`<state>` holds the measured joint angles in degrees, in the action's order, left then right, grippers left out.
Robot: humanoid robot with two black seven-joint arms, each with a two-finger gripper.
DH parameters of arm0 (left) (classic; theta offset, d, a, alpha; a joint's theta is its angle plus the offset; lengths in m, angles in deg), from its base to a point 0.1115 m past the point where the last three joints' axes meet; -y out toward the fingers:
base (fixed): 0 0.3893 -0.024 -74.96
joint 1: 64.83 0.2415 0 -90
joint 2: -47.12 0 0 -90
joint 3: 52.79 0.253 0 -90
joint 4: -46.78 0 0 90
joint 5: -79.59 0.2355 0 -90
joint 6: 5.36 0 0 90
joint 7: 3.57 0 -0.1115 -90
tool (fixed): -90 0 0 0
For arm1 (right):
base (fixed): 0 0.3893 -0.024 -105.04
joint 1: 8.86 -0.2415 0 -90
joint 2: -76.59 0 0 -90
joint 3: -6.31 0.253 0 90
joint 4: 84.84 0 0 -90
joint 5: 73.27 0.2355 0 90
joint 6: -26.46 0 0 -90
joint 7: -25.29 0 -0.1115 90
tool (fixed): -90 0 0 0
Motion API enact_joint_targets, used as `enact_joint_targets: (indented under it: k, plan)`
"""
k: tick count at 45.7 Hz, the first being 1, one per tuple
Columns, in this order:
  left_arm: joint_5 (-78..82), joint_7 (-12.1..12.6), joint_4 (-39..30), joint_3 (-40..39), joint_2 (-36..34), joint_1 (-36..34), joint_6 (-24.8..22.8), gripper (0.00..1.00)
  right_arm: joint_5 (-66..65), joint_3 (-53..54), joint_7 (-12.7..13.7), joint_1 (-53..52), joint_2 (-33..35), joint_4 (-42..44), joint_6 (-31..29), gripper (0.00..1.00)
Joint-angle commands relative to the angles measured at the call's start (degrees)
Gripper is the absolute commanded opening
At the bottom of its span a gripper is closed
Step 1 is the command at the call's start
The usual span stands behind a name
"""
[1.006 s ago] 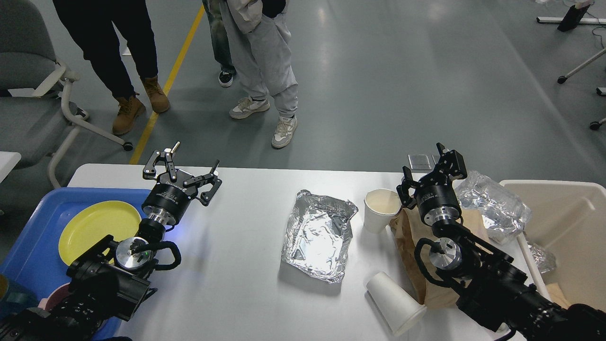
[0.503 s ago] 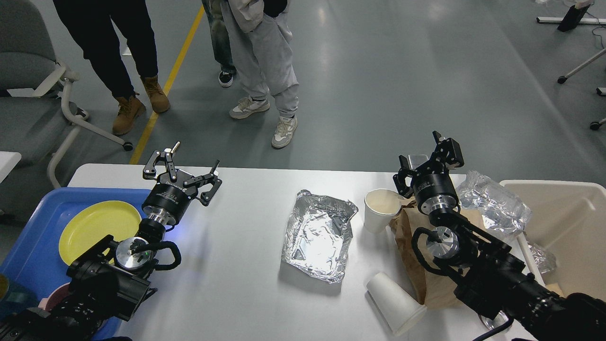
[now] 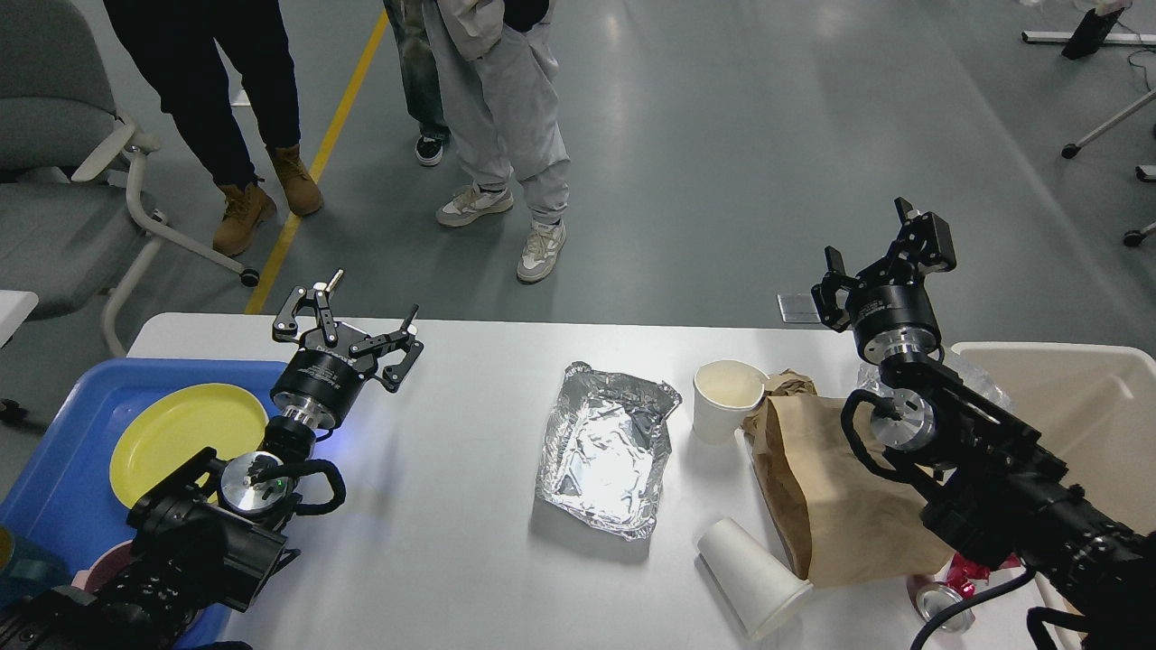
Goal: Tidy desktop
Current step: 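Raise the right gripper up away from the brown paper bag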
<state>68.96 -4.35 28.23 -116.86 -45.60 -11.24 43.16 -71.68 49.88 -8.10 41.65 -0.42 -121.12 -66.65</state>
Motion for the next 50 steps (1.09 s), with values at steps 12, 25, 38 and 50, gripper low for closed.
enact_joint_targets:
  k: [12,25,38,50]
  plan:
    - [0.0,0.0,0.0,0.0,0.0,0.0,0.0,0.96,0.0,-0.1,0.0,0.1,1.1,0.2,0.0,1.0]
    - [0.0,0.0,0.0,0.0,0.0,0.0,0.0,0.96,0.1,-0.1,0.0,1.1,1.9,3.1,0.0,1.0]
    - [0.0,0.0,0.0,0.0,0.0,0.0,0.0,0.96,0.0,-0.2,-0.3,-0.1,1.5,4.0,-0.1,1.0]
    - [0.0,0.0,0.0,0.0,0.0,0.0,0.0,0.96,0.0,0.1,-0.5,-1.7,5.1,3.4,-1.2,1.0]
